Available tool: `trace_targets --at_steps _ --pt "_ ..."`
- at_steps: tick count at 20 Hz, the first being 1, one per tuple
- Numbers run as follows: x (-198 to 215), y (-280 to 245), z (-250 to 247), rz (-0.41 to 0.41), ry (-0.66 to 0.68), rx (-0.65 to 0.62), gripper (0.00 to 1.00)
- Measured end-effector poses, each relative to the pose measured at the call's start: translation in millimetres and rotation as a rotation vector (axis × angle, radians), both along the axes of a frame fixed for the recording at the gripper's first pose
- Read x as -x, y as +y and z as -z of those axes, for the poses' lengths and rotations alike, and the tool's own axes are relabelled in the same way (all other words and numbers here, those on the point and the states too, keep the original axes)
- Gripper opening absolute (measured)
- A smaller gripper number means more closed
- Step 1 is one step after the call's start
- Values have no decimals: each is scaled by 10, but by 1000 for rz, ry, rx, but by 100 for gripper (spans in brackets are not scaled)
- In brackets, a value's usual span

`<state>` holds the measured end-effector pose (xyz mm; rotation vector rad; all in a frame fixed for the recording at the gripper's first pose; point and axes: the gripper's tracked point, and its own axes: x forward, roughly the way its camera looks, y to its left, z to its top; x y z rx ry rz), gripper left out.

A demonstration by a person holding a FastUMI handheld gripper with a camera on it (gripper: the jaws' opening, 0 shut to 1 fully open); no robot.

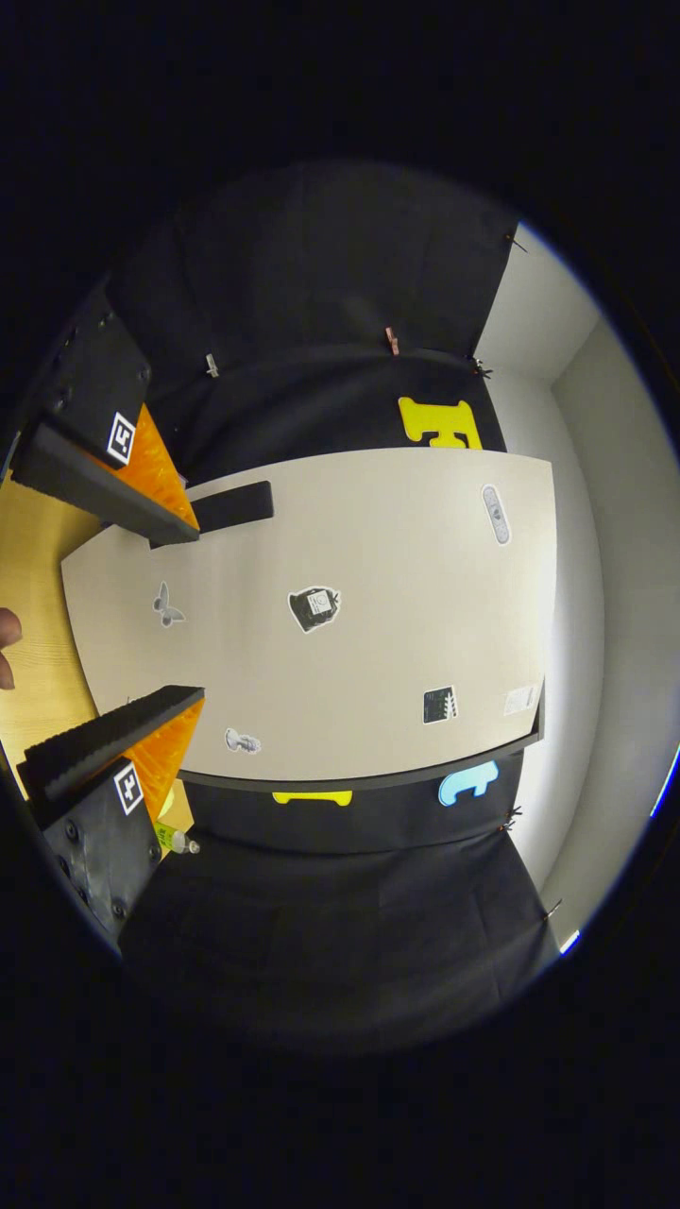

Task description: Open the shoe cabinet door, grab the shoes and put them into the shoe cabinet, then close the shoe cabinet door.

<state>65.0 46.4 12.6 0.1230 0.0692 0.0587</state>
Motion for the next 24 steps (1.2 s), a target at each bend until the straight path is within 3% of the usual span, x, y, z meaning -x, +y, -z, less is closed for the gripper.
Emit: trace_targets --at_steps 24 --pt "40 -33 -18 6 -1 -2 98"
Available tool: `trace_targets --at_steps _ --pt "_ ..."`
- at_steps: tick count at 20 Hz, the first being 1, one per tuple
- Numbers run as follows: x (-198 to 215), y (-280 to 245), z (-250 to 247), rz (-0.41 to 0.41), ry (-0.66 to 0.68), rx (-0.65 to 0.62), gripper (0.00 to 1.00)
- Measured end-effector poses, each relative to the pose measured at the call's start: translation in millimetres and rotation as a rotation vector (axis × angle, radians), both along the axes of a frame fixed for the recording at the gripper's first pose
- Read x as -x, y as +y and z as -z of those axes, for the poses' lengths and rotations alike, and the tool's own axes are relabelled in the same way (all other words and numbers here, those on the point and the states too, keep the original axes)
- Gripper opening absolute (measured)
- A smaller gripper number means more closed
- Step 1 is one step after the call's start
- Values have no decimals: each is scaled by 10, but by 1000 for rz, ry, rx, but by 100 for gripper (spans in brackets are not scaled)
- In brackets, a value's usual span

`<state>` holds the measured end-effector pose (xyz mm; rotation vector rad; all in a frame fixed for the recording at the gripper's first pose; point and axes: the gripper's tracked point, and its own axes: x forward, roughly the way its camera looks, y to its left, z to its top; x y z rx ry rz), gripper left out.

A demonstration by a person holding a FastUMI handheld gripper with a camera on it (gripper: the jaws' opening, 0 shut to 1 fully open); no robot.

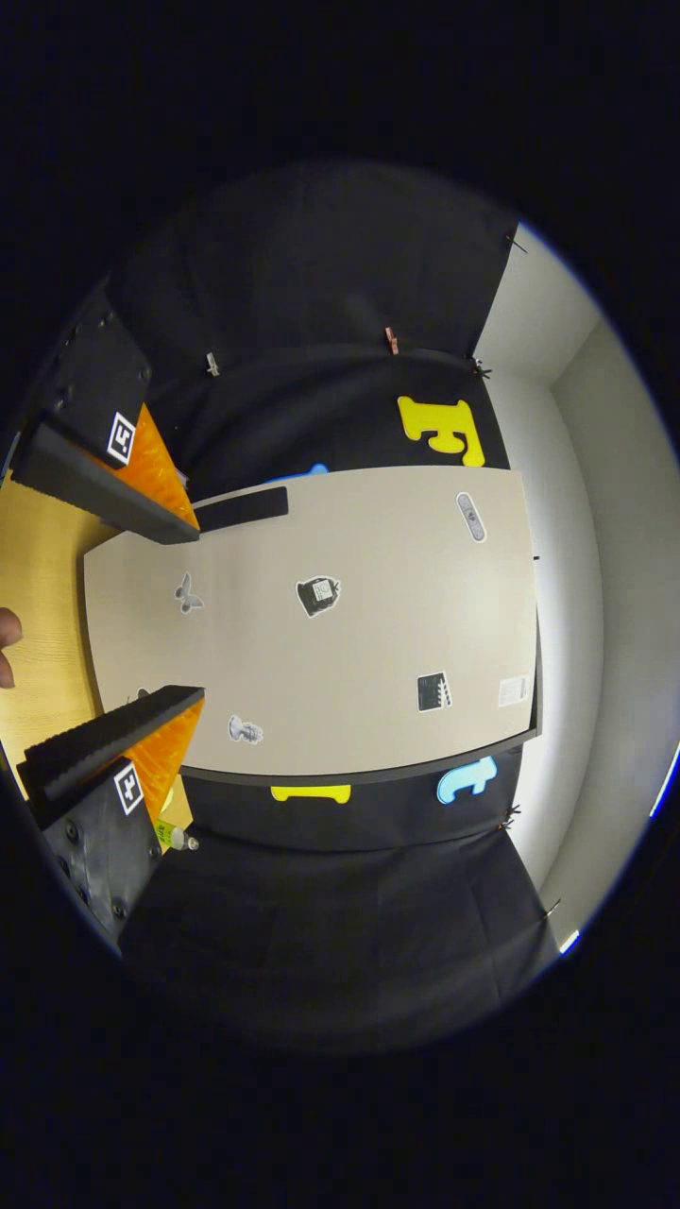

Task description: Open the shoe cabinet door, grab the shoes and put them into the shoe cabinet, then close the shoe cabinet door.

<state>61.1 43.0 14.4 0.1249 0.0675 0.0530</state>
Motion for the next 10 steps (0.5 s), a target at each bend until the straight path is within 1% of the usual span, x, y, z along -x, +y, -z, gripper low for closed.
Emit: trace_targets --at_steps 10 --pt "0 -91 44 17 5 7 98"
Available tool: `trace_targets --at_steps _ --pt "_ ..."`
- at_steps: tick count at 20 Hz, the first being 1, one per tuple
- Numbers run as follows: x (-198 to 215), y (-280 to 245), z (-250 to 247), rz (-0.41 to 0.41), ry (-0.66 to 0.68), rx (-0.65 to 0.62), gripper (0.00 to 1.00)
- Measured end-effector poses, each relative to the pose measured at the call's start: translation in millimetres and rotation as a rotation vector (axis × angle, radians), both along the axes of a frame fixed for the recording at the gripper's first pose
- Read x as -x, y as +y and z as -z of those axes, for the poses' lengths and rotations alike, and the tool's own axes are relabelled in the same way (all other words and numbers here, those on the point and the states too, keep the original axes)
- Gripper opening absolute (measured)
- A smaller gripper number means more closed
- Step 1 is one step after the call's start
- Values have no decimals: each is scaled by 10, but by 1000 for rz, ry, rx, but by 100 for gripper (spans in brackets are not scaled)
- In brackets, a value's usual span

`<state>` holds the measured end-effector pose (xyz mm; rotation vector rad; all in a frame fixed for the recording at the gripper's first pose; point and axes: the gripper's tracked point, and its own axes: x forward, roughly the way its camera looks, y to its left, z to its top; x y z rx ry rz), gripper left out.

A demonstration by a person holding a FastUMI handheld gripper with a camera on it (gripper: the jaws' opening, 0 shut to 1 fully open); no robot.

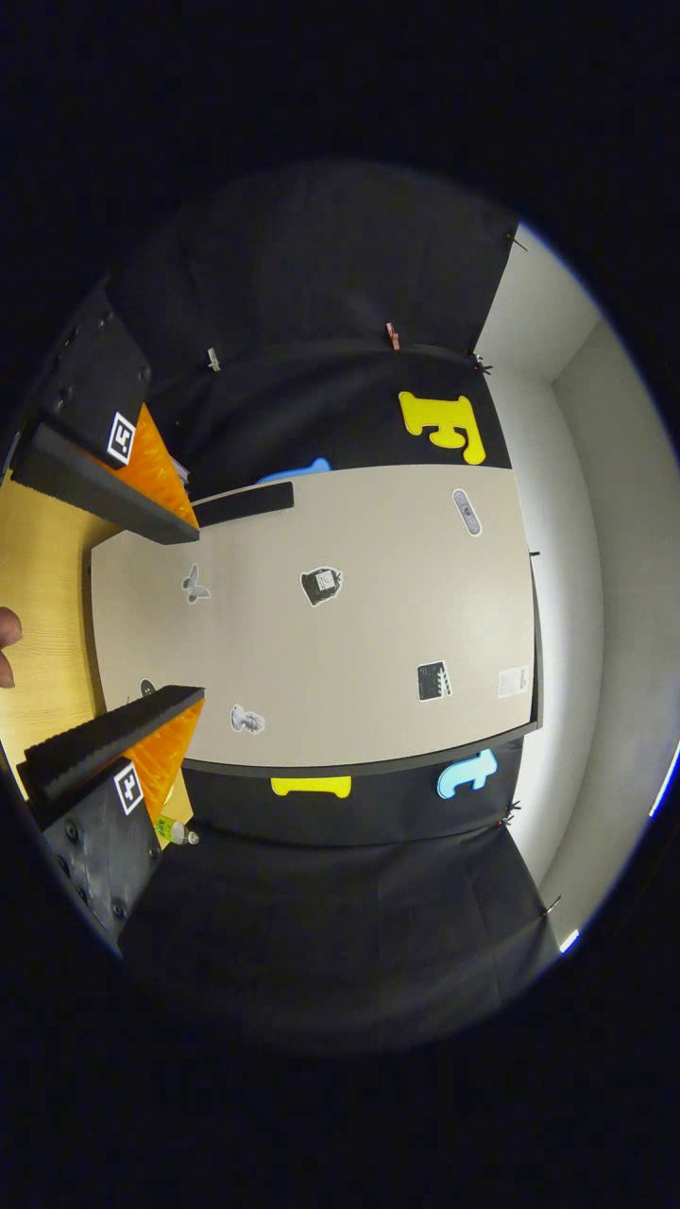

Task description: Open the shoe cabinet door, grab the shoes and put them into the shoe cabinet, then close the shoe cabinet door.

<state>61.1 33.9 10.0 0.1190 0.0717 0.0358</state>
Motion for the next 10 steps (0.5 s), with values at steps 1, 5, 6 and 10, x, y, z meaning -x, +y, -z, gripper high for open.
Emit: trace_targets --at_steps 1,5,6,10 --pt "-5 -25 13 2 2 1 98" --pt "-8 -20 56 -3 11 -4 98" --pt "-8 -16 50 -3 8 0 98" --pt "-9 -27 50 -4 6 1 98"
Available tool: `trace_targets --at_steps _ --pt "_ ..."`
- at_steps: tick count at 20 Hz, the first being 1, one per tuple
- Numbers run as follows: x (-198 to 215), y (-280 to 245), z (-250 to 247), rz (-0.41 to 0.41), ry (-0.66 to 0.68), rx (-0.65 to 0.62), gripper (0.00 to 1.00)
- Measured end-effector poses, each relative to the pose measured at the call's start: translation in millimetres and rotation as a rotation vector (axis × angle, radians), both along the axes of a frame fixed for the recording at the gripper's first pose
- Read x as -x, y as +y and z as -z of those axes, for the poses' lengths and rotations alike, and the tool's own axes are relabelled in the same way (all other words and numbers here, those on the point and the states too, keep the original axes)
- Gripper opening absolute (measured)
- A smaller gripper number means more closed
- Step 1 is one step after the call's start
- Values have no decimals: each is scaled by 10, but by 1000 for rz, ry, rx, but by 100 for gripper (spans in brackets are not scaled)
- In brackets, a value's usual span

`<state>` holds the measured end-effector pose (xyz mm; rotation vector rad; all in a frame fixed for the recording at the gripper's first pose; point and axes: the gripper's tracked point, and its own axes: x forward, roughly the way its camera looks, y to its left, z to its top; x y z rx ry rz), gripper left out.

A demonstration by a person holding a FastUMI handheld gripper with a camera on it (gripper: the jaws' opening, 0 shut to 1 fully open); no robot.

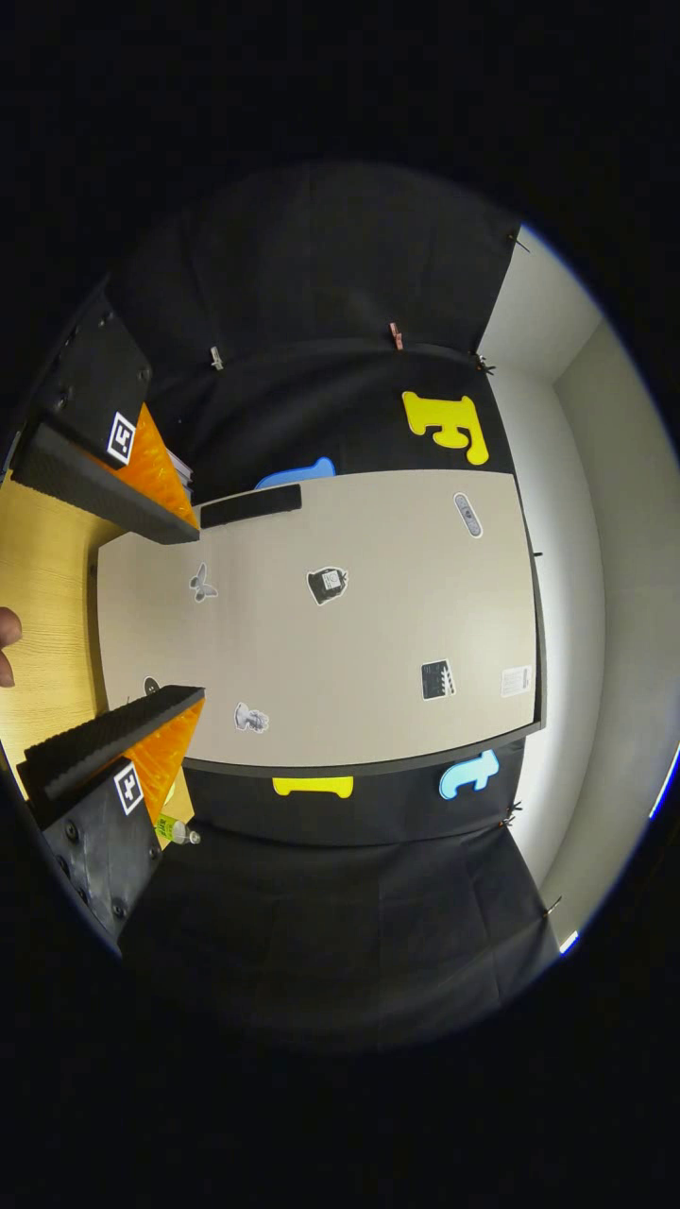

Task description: Open the shoe cabinet door, grab the shoes and put them into the shoe cabinet, then close the shoe cabinet door.

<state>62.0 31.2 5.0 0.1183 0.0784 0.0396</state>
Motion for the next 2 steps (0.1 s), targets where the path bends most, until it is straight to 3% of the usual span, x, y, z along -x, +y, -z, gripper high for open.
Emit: trace_targets --at_steps 2 --pt "-1 -2 4 0 1 -2 98"
